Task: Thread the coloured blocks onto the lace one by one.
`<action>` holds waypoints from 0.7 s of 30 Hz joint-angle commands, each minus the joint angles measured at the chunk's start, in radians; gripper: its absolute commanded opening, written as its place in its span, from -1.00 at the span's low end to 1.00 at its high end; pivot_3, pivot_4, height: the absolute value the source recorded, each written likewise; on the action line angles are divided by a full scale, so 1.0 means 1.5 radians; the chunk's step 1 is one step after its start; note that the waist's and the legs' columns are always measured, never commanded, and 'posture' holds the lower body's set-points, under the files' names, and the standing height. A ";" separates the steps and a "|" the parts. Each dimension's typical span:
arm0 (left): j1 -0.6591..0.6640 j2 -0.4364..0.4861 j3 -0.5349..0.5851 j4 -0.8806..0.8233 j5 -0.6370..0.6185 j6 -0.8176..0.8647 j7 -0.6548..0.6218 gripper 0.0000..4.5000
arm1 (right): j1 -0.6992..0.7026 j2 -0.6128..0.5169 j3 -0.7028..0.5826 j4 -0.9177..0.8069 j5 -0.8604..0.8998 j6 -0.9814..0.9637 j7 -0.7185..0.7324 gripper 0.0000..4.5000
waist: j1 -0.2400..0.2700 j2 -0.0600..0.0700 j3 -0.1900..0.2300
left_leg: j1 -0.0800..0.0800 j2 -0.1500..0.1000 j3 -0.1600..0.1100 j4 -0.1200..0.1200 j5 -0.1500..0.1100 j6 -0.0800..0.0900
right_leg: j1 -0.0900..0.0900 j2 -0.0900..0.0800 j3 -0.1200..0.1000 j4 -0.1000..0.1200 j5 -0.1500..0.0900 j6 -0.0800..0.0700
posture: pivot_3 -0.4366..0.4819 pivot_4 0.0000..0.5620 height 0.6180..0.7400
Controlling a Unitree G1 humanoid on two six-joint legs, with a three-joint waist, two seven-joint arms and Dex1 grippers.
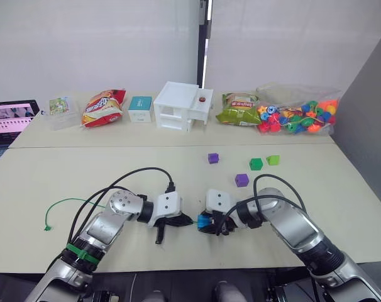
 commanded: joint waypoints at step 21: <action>-0.062 0.066 0.003 -0.151 -0.054 0.203 -0.048 0.97 | 0.003 -0.076 -0.066 -0.081 0.065 0.013 0.012 1.00 | 0.006 0.000 0.001 | -0.002 0.000 0.000 0.000 0.000 0.000 | -0.001 -0.001 0.000 -0.001 0.000 0.000 | -0.05 -0.47 1.00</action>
